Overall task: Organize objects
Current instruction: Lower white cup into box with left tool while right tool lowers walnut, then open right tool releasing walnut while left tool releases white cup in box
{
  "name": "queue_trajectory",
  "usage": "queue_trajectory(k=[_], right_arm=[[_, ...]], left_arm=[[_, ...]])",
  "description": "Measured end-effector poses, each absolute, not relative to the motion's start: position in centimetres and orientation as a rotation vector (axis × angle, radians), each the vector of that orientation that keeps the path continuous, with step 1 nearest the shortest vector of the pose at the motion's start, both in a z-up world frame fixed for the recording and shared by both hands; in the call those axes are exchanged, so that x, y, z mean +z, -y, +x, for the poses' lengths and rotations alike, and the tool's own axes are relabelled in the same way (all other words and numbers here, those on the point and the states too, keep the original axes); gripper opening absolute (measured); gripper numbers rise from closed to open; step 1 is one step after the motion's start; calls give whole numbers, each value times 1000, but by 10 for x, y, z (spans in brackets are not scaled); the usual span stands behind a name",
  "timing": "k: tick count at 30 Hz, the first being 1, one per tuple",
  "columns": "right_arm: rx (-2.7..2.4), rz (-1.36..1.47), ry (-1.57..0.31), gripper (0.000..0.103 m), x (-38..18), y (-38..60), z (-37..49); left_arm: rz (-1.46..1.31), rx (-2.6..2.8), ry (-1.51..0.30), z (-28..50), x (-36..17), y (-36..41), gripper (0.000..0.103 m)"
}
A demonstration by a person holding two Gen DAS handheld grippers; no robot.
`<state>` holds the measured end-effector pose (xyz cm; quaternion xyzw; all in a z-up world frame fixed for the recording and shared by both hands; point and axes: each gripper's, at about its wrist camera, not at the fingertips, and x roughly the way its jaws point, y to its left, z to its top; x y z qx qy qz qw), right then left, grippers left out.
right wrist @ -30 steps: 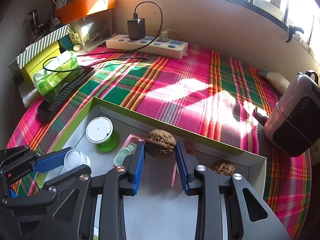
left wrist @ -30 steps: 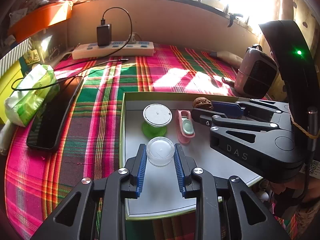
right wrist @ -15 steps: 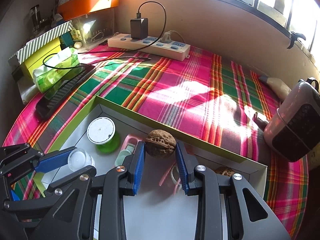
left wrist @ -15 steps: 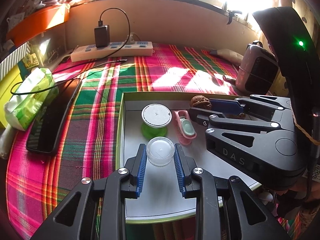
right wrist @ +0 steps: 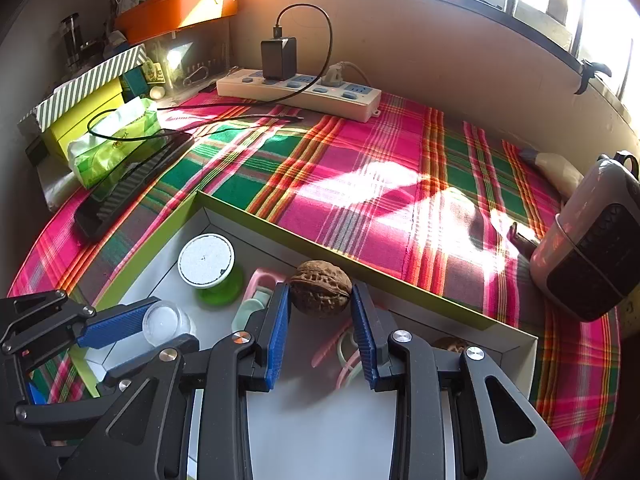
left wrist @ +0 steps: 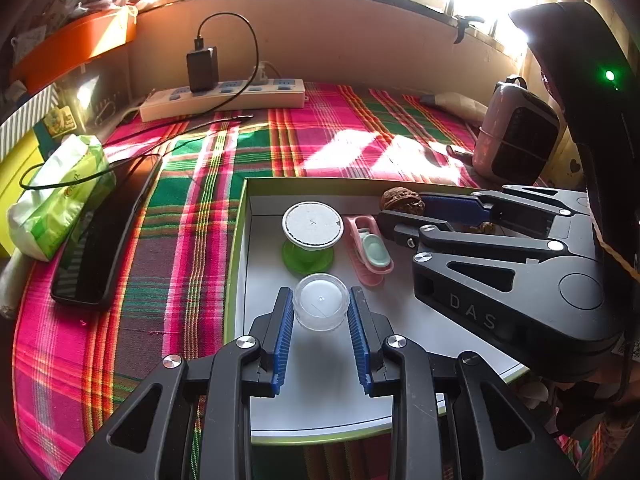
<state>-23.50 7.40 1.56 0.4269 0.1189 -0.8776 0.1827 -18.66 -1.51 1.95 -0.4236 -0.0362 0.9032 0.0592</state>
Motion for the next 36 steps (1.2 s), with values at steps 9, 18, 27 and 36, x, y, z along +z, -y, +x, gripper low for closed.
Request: queue_trajectory(k=[9,18,27,36], right_arm=[[-2479,1204,-335,33,16,-73,-235],[-2480,1203,-331,33,16,-74,-234],[-2478,1204,-321,33,16,-75,-231],[-2492,1198,-310,41,19,-78,-227]], left_arm=[[-1284,2737,110,-187,20,16,26],[-1284,2737,109,-187,20,15,26],[-1285,2738,114,-187,19,17,26],[-1287,2740,112,-186,19,17,26]])
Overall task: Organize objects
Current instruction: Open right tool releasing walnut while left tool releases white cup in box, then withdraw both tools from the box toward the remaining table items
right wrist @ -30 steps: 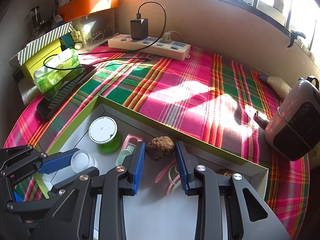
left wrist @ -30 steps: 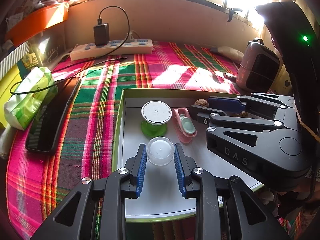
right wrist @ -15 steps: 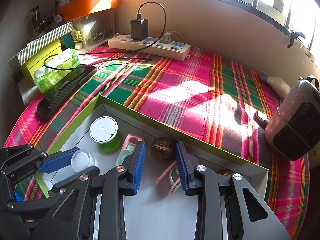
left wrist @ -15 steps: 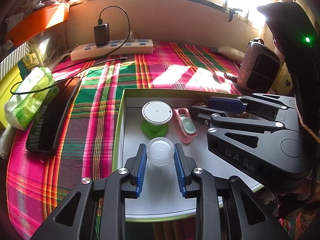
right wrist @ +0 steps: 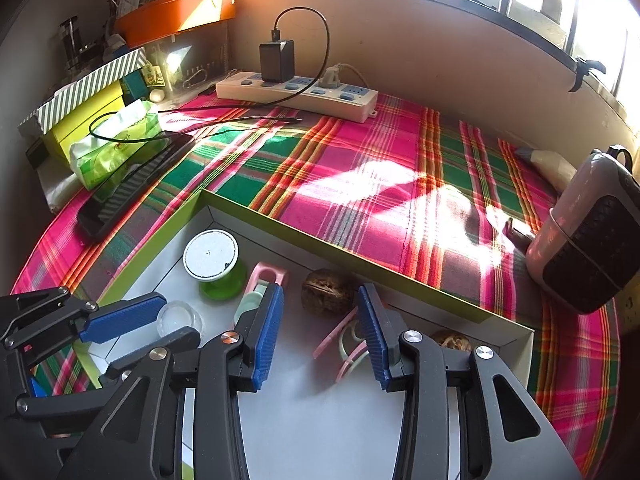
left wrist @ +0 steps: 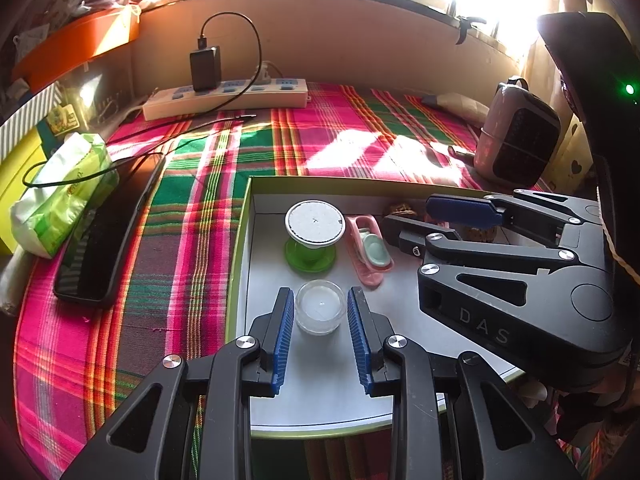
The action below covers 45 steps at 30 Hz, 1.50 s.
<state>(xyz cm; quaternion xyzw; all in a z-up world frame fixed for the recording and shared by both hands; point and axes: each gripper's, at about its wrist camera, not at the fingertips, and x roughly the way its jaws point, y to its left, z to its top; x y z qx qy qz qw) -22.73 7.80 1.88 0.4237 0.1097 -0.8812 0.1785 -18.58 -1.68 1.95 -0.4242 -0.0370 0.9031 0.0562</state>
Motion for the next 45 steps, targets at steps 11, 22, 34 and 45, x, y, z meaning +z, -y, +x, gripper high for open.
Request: queue_trajectory(k=[11,22,34,45], right_arm=[[-2513,1179,-275,41,27,-84,-212],[-2541,1147,-244,41,40,-90,-187],[-2588,1123,-163,41,46,-116,-154],[-2653,1104,-107,41,49,-144,-121]], left_arm=[[-1270,2769,105,-175,28,21,28],[-1231,2793,94,-152,41,23,28],[-1204,2787,106,-125,46,22,28],[-1171,2774,131,-104,46,16,28]])
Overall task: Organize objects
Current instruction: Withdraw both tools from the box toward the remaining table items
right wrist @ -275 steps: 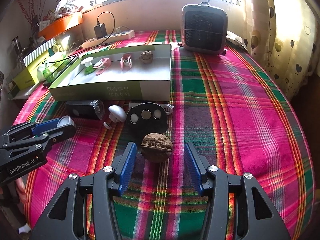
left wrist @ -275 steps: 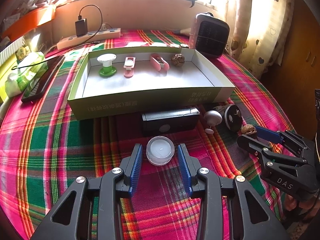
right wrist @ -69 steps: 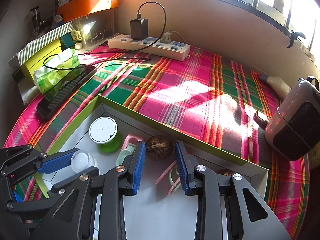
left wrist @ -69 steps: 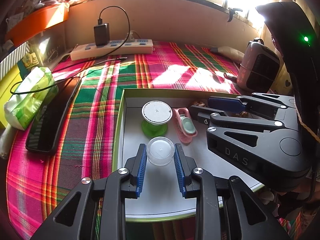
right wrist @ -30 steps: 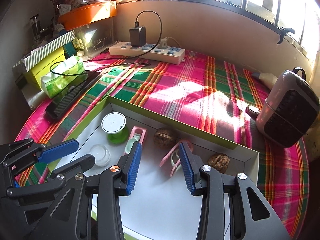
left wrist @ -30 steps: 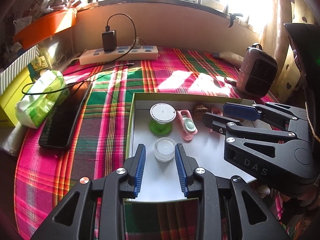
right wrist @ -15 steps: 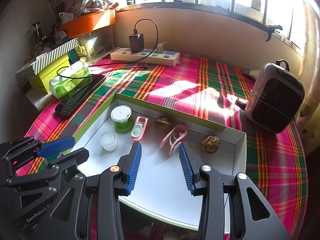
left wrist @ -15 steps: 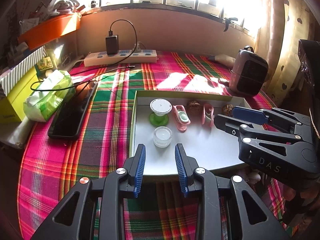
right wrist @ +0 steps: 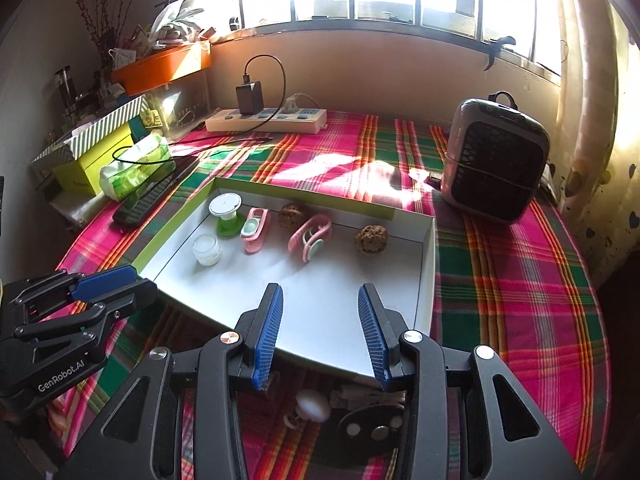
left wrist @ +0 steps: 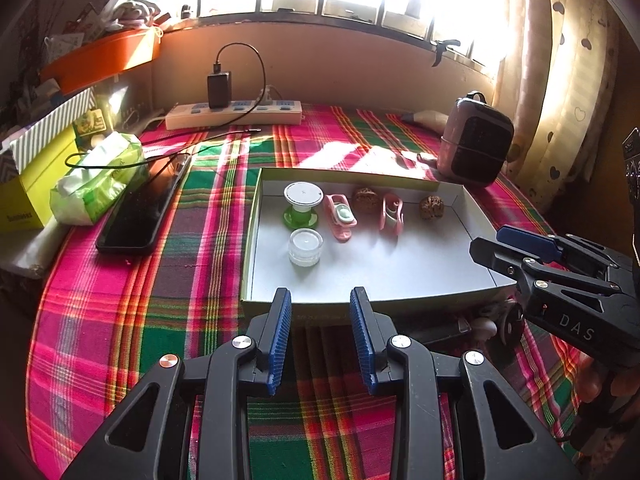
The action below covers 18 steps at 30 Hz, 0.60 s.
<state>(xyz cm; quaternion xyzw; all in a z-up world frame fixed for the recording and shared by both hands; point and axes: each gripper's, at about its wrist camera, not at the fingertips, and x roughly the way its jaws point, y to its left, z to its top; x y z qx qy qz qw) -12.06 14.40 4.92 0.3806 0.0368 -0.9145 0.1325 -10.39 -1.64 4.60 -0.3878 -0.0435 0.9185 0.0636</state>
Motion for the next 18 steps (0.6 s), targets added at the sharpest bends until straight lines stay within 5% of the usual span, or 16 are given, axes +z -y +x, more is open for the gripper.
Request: queue_trajectory(k=[18], right_arm=[[-2717,1091,-85,41,43,-168,-82]], left_arm=[[-1176,2689,84,-90,39,-4,29]])
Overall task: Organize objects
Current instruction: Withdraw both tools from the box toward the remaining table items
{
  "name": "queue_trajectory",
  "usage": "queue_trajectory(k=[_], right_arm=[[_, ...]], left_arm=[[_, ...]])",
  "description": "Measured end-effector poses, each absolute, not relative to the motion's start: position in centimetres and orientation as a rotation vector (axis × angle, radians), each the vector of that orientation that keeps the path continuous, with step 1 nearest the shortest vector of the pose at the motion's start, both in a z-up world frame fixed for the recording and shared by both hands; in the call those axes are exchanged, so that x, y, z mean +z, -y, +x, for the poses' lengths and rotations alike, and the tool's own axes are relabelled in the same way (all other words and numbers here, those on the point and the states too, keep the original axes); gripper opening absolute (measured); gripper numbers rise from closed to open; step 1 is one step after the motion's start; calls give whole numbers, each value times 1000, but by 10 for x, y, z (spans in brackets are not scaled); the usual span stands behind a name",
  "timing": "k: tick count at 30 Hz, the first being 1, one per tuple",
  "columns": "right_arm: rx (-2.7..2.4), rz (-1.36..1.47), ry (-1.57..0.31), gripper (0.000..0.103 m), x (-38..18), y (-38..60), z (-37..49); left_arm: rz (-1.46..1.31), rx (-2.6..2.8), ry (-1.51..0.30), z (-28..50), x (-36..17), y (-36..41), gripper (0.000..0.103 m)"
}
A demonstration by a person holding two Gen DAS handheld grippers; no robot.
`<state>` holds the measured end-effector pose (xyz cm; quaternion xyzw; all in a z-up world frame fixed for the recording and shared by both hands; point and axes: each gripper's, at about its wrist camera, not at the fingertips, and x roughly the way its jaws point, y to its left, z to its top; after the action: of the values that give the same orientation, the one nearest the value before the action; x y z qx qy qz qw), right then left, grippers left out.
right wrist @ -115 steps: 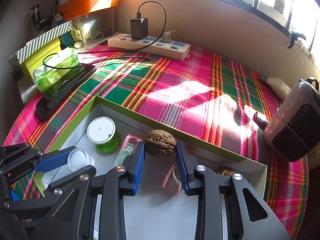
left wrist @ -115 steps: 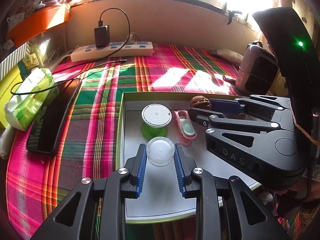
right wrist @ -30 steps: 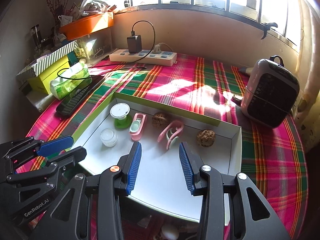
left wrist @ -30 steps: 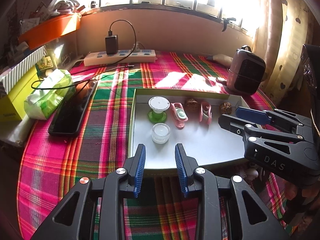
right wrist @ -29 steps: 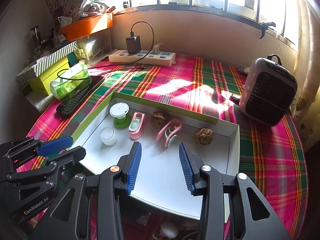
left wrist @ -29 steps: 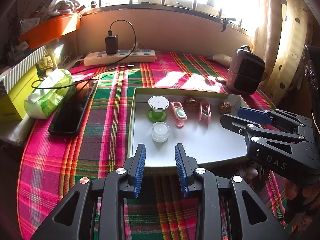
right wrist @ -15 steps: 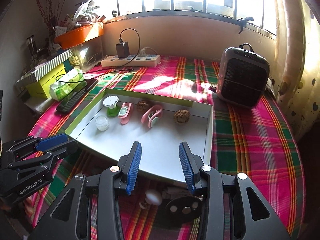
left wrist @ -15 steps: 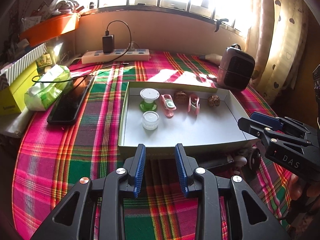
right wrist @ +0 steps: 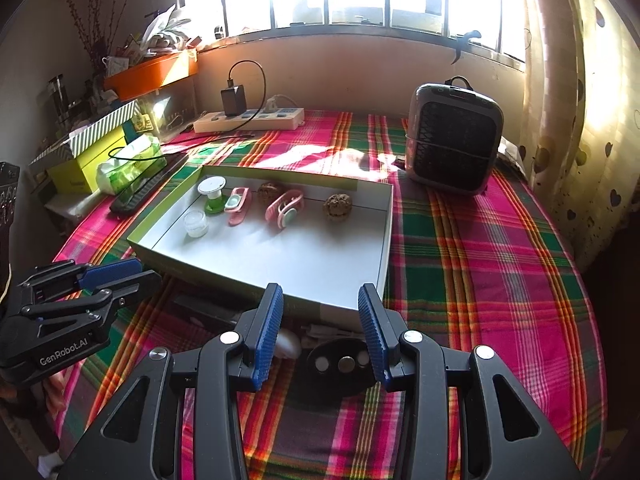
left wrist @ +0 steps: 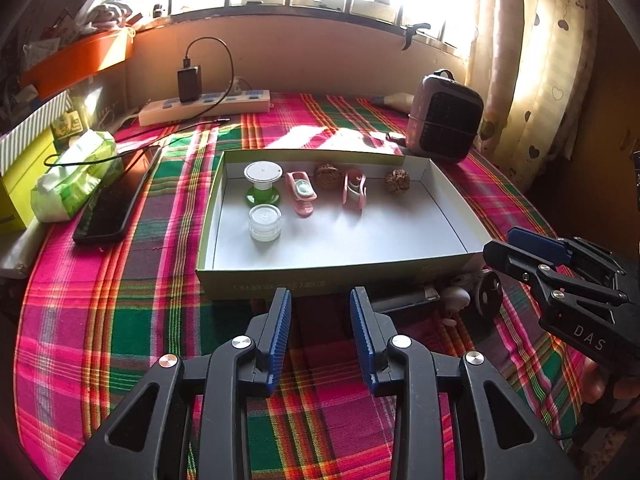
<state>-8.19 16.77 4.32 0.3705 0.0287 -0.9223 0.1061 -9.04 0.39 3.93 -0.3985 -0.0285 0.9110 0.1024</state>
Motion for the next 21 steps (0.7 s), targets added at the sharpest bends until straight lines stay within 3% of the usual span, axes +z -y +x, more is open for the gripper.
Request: queue_trajectory(k=[21], right_arm=[[-2806,1187,15,41,23,-215,-56]], left_arm=[[-1197,2620,34,-97,29,-28,31]])
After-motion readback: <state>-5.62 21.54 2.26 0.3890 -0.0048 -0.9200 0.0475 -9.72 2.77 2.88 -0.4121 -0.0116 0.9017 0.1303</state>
